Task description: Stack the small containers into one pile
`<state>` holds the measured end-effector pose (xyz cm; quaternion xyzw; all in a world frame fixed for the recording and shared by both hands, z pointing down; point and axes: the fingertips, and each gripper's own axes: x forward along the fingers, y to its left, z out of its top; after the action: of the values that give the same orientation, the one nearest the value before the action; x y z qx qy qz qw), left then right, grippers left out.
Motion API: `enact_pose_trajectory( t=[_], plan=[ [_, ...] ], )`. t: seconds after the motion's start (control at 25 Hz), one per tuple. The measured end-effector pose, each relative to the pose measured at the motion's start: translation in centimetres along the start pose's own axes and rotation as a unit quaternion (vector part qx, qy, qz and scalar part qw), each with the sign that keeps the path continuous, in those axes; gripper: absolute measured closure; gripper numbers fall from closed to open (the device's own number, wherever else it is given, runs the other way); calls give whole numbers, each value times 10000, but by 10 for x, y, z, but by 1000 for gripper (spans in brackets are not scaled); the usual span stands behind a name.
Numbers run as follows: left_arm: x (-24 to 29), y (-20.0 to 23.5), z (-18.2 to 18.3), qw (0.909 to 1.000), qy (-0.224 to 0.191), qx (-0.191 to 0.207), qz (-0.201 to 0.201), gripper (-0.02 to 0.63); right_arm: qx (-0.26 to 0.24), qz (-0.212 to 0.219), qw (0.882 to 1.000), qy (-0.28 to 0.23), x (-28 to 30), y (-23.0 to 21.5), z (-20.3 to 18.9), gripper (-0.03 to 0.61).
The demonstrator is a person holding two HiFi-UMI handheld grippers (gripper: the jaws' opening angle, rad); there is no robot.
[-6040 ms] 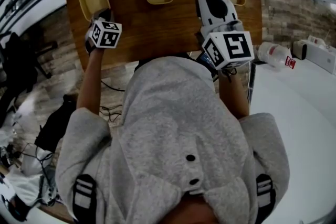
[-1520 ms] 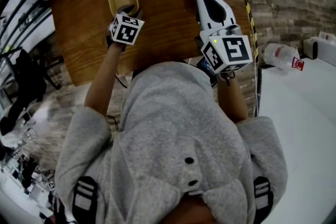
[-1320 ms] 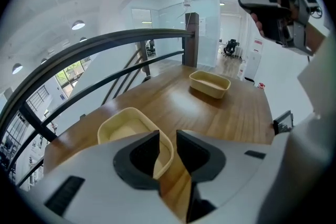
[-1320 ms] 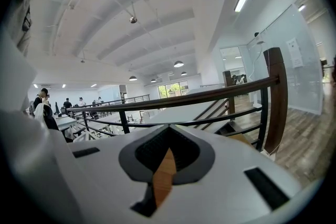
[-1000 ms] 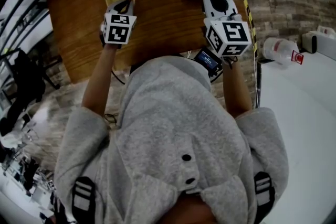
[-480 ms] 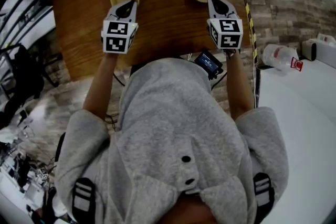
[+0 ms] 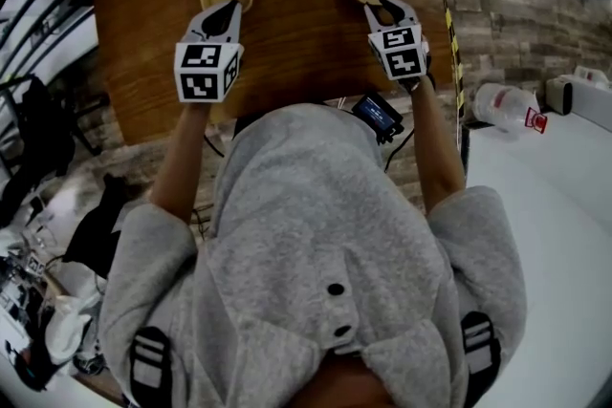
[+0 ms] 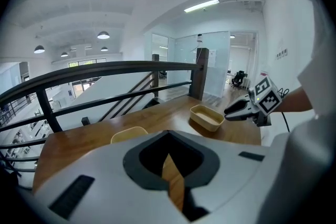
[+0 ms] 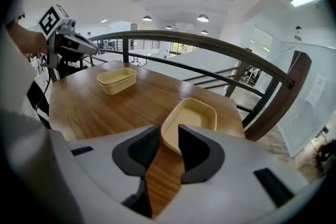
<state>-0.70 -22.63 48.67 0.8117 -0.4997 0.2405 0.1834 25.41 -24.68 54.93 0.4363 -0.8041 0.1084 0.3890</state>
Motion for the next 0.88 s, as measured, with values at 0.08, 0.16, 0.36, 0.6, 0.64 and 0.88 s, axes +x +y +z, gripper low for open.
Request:
enact_pose_trajectory(
  t=[0.08,0.16,0.36,0.6,0.64,0.88],
  plan=[
    [0,1,-1,10000,22,-8,15,601,-152,-19,9998,136,5,1,-6,479],
    [-1,2,-2,10000,45,-40,33,601,-356,-32,9991,243,10,2,-9,488],
    [-2,6,-8,9999,126,-54,64,601,-863,100,9951,469,23,11,-14,491],
    [-2,7,-11,9998,151,-79,115,601,-1015,228,9919,727,40,12,-25,504],
    [-2,7,-11,9998,157,-80,127,601,-1042,240,9914,750,42,12,-27,506],
    [-2,9,-12,9996,204,-100,173,601,-1303,247,9870,906,51,12,-30,514]
  ],
)
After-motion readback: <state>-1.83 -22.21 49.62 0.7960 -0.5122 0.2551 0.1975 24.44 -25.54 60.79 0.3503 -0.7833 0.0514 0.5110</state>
